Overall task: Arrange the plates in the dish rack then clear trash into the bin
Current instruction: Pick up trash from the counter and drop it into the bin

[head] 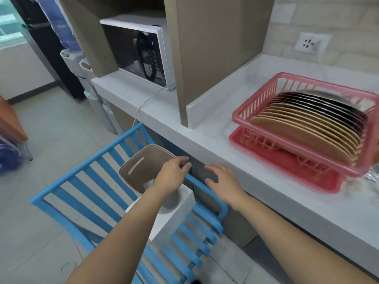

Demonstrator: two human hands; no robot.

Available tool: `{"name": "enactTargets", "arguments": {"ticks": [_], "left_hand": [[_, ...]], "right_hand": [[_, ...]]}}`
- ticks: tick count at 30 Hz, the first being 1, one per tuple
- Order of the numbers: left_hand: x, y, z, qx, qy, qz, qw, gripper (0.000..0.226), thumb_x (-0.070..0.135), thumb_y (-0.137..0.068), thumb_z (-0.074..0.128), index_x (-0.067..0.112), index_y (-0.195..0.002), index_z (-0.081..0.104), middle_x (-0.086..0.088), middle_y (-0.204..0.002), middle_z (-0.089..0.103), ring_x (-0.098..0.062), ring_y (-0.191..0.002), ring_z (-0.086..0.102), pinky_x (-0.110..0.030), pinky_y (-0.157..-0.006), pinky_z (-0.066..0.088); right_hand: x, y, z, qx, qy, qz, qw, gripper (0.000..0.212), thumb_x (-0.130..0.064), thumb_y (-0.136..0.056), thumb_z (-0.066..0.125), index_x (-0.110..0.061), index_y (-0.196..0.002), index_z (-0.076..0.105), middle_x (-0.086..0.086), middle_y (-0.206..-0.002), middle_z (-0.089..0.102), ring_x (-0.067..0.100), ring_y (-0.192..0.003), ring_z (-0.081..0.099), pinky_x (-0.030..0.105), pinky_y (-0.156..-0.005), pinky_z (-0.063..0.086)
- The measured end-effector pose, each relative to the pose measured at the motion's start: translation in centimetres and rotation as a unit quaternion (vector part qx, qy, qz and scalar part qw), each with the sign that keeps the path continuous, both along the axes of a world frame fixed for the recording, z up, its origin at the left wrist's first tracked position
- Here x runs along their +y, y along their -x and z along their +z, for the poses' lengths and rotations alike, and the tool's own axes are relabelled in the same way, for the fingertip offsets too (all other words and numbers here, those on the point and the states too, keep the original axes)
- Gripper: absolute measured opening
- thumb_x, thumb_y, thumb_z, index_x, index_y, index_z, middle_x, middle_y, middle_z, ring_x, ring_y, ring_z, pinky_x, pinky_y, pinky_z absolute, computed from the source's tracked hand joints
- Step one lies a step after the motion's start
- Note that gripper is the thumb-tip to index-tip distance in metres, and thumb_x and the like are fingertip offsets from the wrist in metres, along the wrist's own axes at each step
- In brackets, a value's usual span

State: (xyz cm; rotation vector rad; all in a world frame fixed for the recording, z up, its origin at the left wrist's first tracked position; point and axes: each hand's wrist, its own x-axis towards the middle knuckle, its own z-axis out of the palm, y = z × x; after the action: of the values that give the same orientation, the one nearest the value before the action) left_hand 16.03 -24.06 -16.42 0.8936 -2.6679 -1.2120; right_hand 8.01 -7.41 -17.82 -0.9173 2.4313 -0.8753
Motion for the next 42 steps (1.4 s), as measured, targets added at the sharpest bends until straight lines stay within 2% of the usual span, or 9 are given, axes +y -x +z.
{"name": "enactTargets", "arguments": {"ticks": [6,9,12,14,21,29,33,37,42], "left_hand": [[11.3,0.1,1.9,0.009,-0.004,-0.094,0.996,0.040,0.041,-0.099,0.051,0.025,-0.135,0.056,0.007,-0.134,0.057,-0.009,-0.121,0.053,-0.030,-0.105,0.041],[16.2,0.5,2.7,0.010,0.003,-0.134,0.991,0.038,0.044,-0.098,0.050,0.028,-0.132,0.058,0.011,-0.131,0.059,-0.006,-0.117,0.054,-0.030,-0.102,0.043],[21.6,1.4,3.4,0.015,0.013,-0.159,0.987,0.034,0.046,-0.099,0.047,0.031,-0.128,0.058,0.015,-0.124,0.061,-0.003,-0.106,0.055,-0.026,-0.089,0.044],[25.4,2.0,3.6,0.018,0.015,-0.183,0.983,0.031,0.045,-0.100,0.045,0.034,-0.127,0.058,0.017,-0.120,0.060,-0.003,-0.104,0.055,-0.026,-0.083,0.044],[35.8,4.9,4.6,0.065,0.001,-0.243,0.968,0.028,0.040,-0.099,0.049,0.036,-0.124,0.059,0.016,-0.114,0.060,-0.003,-0.097,0.058,-0.027,-0.082,0.046],[42.8,10.7,5.1,0.104,0.082,-0.311,0.941,0.032,0.032,-0.097,0.054,0.031,-0.129,0.056,0.008,-0.127,0.054,-0.011,-0.117,0.051,-0.027,-0.095,0.041],[45.7,14.7,4.9,0.104,0.107,-0.356,0.922,0.041,0.027,-0.095,0.057,0.027,-0.136,0.050,0.002,-0.138,0.045,-0.016,-0.132,0.038,-0.032,-0.105,0.037],[47.7,18.8,4.6,0.080,0.154,-0.382,0.908,0.048,0.025,-0.095,0.057,0.025,-0.141,0.044,-0.001,-0.143,0.038,-0.018,-0.136,0.032,-0.033,-0.103,0.035],[49.3,22.0,3.2,0.053,0.237,-0.387,0.890,0.050,0.024,-0.090,0.059,0.025,-0.138,0.045,-0.002,-0.138,0.037,-0.020,-0.132,0.032,-0.034,-0.099,0.039]], "right_hand": [[11.7,-1.2,3.4,-0.095,0.095,-0.055,0.989,0.025,-0.028,-0.097,0.052,-0.036,-0.119,0.061,-0.009,-0.142,0.047,0.010,-0.132,0.040,0.029,-0.110,0.033],[17.5,-1.8,4.8,-0.116,0.145,-0.112,0.976,0.021,-0.025,-0.097,0.052,-0.033,-0.109,0.066,-0.013,-0.123,0.058,0.001,-0.104,0.053,0.010,-0.081,0.041],[23.1,-2.0,5.3,-0.100,0.162,-0.171,0.967,0.020,-0.023,-0.096,0.052,-0.033,-0.102,0.069,-0.013,-0.106,0.064,0.005,-0.085,0.059,0.007,-0.056,0.042],[26.8,-2.0,5.4,-0.089,0.170,-0.211,0.959,0.020,-0.022,-0.096,0.052,-0.032,-0.098,0.070,-0.010,-0.107,0.067,0.013,-0.085,0.062,0.008,-0.057,0.044],[36.8,-0.7,6.3,-0.045,0.172,-0.309,0.934,0.023,-0.016,-0.095,0.051,-0.030,-0.098,0.069,-0.011,-0.108,0.066,0.003,-0.090,0.058,0.012,-0.066,0.039],[43.7,3.4,6.1,0.013,0.170,-0.405,0.898,0.023,-0.011,-0.091,0.052,-0.023,-0.100,0.070,-0.003,-0.111,0.062,0.013,-0.093,0.058,0.014,-0.066,0.041],[46.3,6.1,4.9,0.060,0.121,-0.434,0.891,0.026,-0.010,-0.087,0.056,-0.026,-0.103,0.068,0.000,-0.108,0.055,0.023,-0.113,0.048,0.026,-0.084,0.040],[48.3,8.9,4.3,0.110,0.046,-0.451,0.885,0.036,-0.006,-0.085,0.056,-0.022,-0.117,0.062,0.005,-0.119,0.050,0.025,-0.116,0.038,0.021,-0.085,0.029],[49.8,11.3,2.5,0.158,-0.017,-0.419,0.894,0.054,-0.002,-0.084,0.054,-0.027,-0.133,0.053,0.002,-0.137,0.044,0.028,-0.119,0.036,0.029,-0.095,0.038]]}}
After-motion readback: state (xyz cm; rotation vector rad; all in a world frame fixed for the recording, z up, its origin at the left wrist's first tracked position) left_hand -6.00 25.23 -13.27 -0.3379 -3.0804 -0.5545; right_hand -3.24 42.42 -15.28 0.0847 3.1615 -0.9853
